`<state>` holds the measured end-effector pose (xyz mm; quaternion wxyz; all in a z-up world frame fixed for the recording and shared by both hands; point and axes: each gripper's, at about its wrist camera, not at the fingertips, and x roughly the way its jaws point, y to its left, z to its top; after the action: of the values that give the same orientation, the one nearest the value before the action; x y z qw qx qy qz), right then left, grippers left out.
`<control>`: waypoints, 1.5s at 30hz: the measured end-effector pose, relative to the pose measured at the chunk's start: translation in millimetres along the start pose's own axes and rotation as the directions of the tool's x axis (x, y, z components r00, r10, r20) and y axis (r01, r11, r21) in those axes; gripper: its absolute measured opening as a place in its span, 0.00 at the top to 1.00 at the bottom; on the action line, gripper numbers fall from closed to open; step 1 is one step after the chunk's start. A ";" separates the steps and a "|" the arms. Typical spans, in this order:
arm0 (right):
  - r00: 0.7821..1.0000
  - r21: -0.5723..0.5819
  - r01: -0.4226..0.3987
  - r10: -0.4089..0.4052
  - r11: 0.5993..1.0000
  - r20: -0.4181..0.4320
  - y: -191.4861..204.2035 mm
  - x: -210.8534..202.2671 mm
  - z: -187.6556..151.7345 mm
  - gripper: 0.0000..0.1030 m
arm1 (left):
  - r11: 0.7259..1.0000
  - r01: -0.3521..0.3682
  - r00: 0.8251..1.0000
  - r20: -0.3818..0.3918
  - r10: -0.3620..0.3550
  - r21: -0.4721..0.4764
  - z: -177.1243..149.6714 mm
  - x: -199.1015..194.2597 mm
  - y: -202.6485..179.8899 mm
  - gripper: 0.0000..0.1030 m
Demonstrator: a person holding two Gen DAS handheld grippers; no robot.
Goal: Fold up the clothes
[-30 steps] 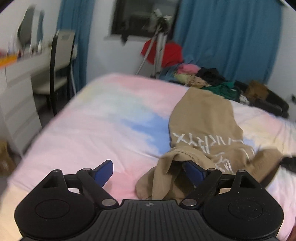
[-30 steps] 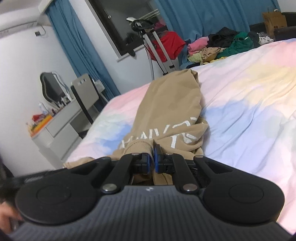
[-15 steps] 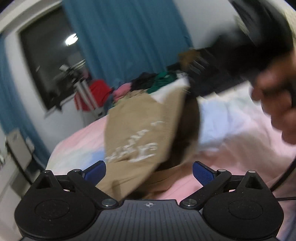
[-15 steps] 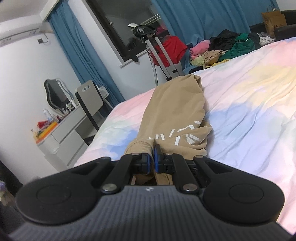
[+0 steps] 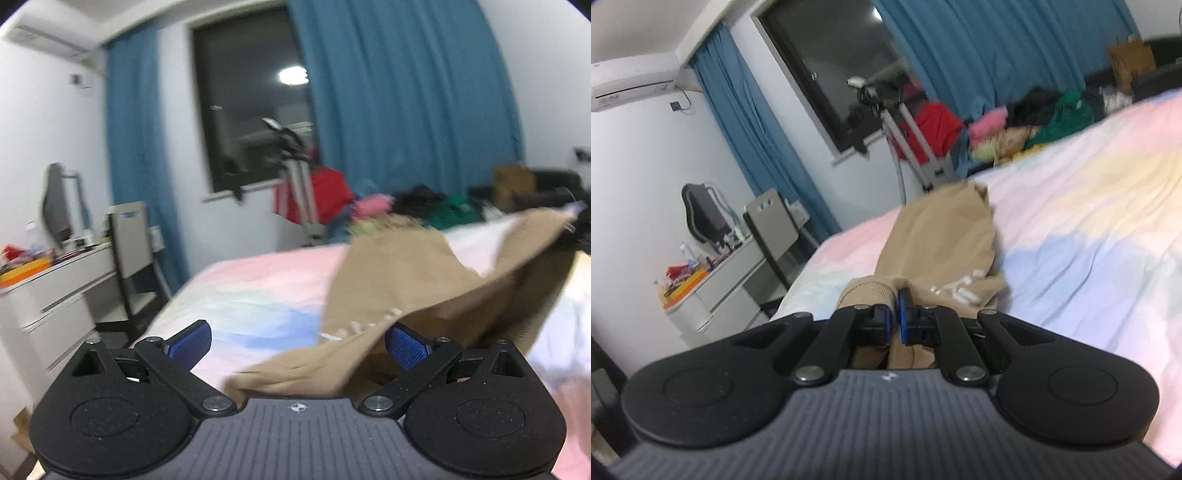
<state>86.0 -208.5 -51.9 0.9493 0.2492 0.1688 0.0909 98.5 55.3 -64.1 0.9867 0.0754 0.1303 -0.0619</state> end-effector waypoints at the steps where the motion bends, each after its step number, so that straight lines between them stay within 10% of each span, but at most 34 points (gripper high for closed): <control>1: 1.000 -0.002 0.008 -0.008 1.000 0.023 -0.2 -2.9 1.4 0.92 | 0.999 -0.014 1.000 0.002 0.014 -0.032 3.2 -4.9 8.7 0.02; 10: 0.997 0.060 0.005 -0.009 0.998 0.076 -10.4 -8.7 7.4 0.92 | 0.940 -0.128 0.991 -0.006 0.132 -0.315 31.7 -47.6 86.1 0.01; 14: 0.998 0.019 0.003 -0.004 1.000 0.067 -4.4 -6.3 6.7 0.92 | 0.936 -0.014 1.000 -0.026 0.005 -0.352 32.2 -42.0 93.9 0.01; 19: 0.998 0.019 -0.002 0.001 1.000 0.055 -3.8 -4.7 5.5 0.92 | 0.972 0.220 0.975 0.003 -0.221 -0.085 29.4 -50.8 40.9 0.00; 24: 0.998 0.033 -0.015 0.013 0.999 0.063 -4.3 -7.2 7.0 0.92 | 0.933 0.276 0.961 -0.047 -0.273 0.230 1.3 -52.6 -37.7 0.00; 27: 0.997 0.034 -0.021 0.018 0.999 0.070 -3.8 -10.0 7.0 0.92 | 0.933 0.162 0.986 -0.017 -0.166 0.322 -13.8 -44.2 -60.2 0.00; 33: 0.997 0.034 -0.007 0.005 0.999 0.072 -5.8 -11.1 4.9 0.92 | 0.995 -0.001 1.000 0.009 0.001 0.096 -9.6 -34.3 -19.9 0.00; 45: 0.984 0.013 -0.033 0.031 0.999 0.176 -2.1 -23.4 7.1 0.92 | 0.967 -0.247 0.965 -0.112 0.239 -0.068 4.0 -33.1 38.6 0.00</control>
<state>67.2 -219.5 -40.7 0.9569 0.2665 0.0809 0.0824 73.3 95.8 -46.4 0.9810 0.0539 0.1730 0.0688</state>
